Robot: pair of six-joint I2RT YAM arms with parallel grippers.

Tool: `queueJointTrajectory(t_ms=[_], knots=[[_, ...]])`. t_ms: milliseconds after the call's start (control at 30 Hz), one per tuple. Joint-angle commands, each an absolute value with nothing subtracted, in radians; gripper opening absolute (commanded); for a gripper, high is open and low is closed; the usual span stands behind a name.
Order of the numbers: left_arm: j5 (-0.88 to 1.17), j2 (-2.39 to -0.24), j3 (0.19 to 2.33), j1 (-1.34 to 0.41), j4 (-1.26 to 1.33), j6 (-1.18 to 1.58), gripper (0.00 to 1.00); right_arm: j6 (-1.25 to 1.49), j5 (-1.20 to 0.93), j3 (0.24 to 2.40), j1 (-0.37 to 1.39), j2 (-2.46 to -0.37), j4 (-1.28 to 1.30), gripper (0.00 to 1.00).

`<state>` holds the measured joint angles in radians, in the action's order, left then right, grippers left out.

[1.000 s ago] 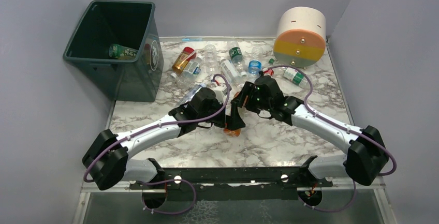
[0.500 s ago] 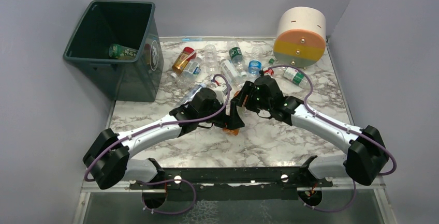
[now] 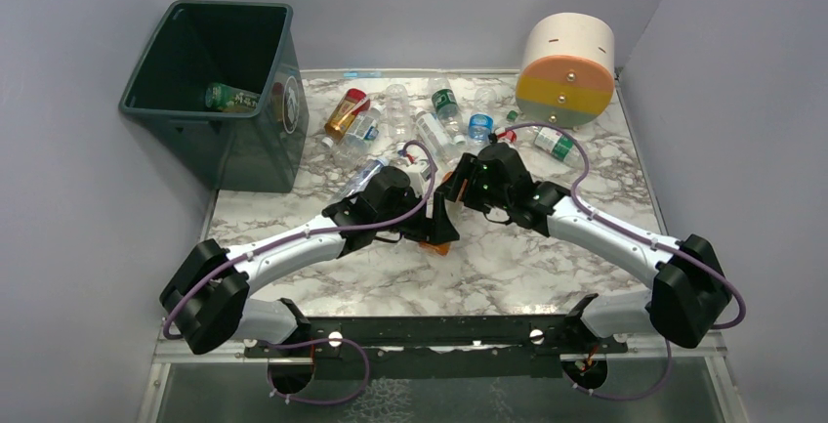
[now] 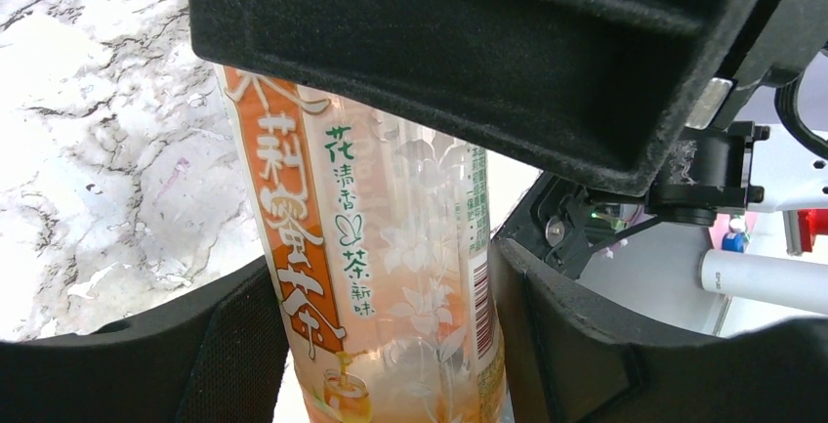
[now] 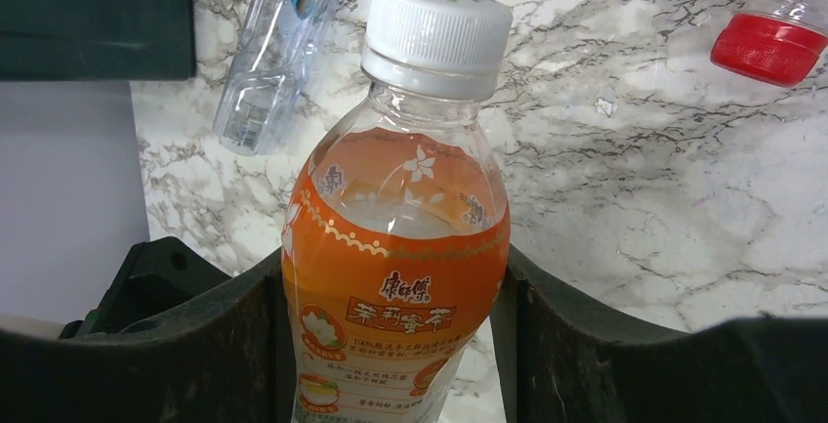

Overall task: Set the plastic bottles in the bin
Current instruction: Place the plastic bottle in the trash bin.

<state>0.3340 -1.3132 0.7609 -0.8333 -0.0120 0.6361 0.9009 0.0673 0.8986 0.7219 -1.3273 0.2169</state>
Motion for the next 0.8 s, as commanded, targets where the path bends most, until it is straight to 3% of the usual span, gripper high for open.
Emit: queueJointTrajectory(t_ms=[0, 233, 467, 600, 767], knots=[[0.329, -1.328, 0.795, -0.838, -0.038, 0.603, 0.57, 0.908, 0.087, 0.946, 0.731, -1.335, 0.19, 0.61], [0.327, -1.322, 0.796, -0.838, -0.035, 0.603, 0.56, 0.905, 0.093, 0.949, 0.731, -1.321, 0.211, 0.82], [0.321, -1.312, 0.795, -0.838, -0.038, 0.606, 0.56, 0.93, 0.125, 0.963, 0.731, -1.305, 0.282, 0.95], [0.318, -1.304, 0.8, -0.838, -0.045, 0.607, 0.55, 0.934, 0.162, 0.96, 0.73, -1.259, 0.334, 1.0], [0.301, -1.288, 0.806, -0.839, -0.068, 0.609, 0.55, 0.925, 0.213, 0.967, 0.729, -1.185, 0.427, 0.99]])
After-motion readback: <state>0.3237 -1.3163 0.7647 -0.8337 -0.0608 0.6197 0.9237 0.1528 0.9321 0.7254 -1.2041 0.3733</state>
